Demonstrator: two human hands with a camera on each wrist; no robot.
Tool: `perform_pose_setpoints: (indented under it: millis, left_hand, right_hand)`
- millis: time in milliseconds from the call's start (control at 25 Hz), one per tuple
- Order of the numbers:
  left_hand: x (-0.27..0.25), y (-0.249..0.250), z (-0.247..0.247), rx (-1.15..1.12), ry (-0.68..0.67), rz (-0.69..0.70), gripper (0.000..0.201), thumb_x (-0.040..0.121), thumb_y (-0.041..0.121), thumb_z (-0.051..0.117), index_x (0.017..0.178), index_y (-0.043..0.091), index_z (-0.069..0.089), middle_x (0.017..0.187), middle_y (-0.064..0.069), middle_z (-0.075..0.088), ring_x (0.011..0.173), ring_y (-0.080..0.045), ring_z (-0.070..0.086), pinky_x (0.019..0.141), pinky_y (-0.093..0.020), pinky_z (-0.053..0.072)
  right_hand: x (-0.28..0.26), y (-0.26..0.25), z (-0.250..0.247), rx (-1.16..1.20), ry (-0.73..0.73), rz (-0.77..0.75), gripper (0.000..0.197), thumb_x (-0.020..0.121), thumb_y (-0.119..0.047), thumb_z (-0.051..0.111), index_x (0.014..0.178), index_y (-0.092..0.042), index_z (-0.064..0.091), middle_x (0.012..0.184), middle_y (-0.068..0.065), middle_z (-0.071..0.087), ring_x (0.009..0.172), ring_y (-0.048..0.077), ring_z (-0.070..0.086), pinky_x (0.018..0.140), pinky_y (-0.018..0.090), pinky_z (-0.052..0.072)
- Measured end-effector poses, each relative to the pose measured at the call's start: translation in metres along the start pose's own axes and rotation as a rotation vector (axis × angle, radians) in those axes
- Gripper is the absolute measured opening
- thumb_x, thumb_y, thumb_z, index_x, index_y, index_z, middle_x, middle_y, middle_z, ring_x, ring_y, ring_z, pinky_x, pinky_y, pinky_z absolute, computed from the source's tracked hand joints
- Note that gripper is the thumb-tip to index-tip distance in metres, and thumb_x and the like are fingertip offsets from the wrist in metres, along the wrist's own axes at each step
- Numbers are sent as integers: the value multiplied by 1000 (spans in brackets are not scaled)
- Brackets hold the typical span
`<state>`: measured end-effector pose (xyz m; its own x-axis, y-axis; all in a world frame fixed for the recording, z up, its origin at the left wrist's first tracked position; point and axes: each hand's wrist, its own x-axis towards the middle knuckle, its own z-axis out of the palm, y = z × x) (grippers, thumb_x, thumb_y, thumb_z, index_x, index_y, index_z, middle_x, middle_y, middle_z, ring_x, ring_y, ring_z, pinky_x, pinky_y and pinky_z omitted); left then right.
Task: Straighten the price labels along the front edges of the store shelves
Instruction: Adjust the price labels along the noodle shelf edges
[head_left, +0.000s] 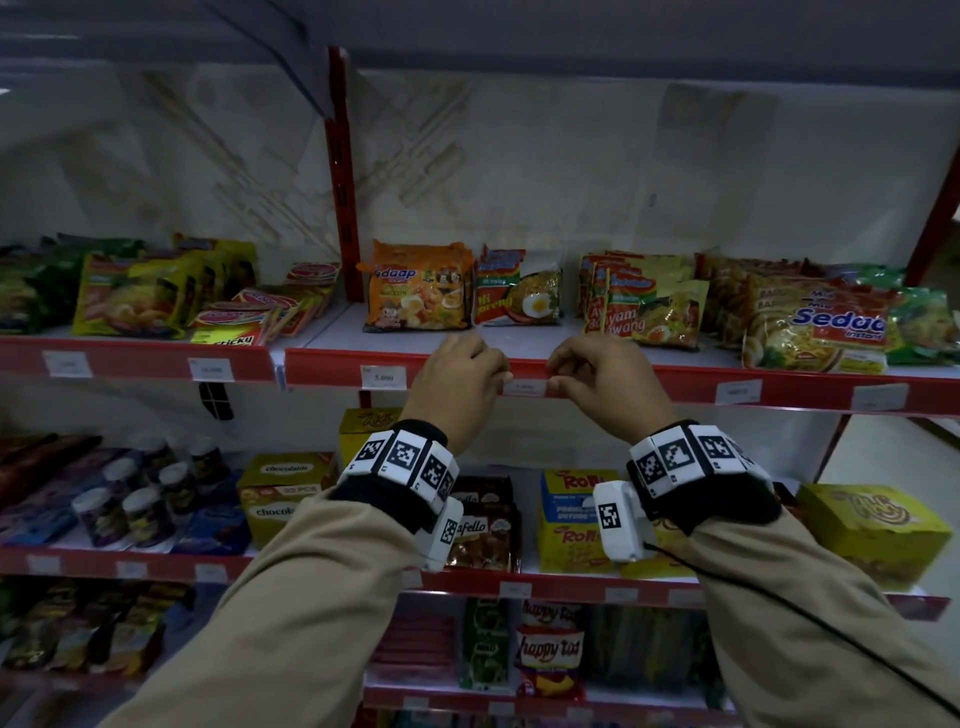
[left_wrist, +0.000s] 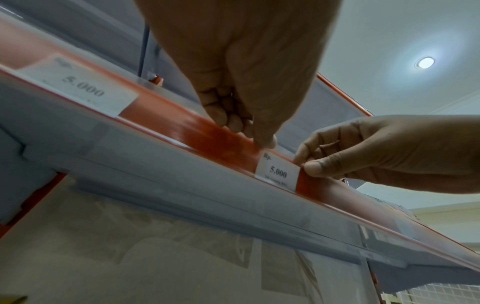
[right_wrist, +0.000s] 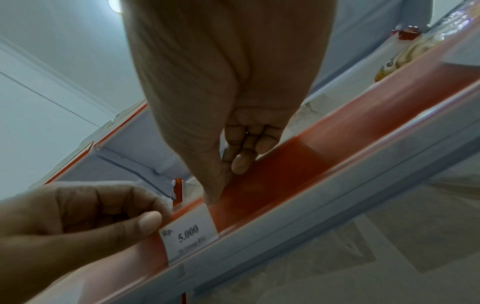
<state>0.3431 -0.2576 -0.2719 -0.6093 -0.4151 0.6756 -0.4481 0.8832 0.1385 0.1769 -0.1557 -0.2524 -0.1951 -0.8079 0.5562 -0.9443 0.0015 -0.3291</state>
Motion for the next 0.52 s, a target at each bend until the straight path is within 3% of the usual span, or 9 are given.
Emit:
perform_pose_setpoints:
  millis: [240,400,520]
  left_hand:
    - [0,1,-1,29,11,23,15,94,26,51,98,13,56,97,-5,52,90,-20,43,76,-32,39]
    - [-2,17,1,210,40,-11,20,88,31,56,98,14,55,101,-5,50,94,-23,43,79,-33,39]
    - [7,46,15,245,9,13,29,85,36,57,108,18,54,109,-4,49,102,-24,43,82,-34,36]
  right_hand:
    - [-8,12,-5,-131,57,-37,15,79,-18,73,91,-19,65,94,-1,57,95,20,50,80,32,44]
    - [-27,39,-26,-308,99,-1,26,75,-32,76,94,-24,61,102,0,55,99,25,47,82,39,42]
    - [-41,69,-49,-378,129,57,31,70,-38,79,91,-23,62,101,3,55,97,27,48,82,41,40]
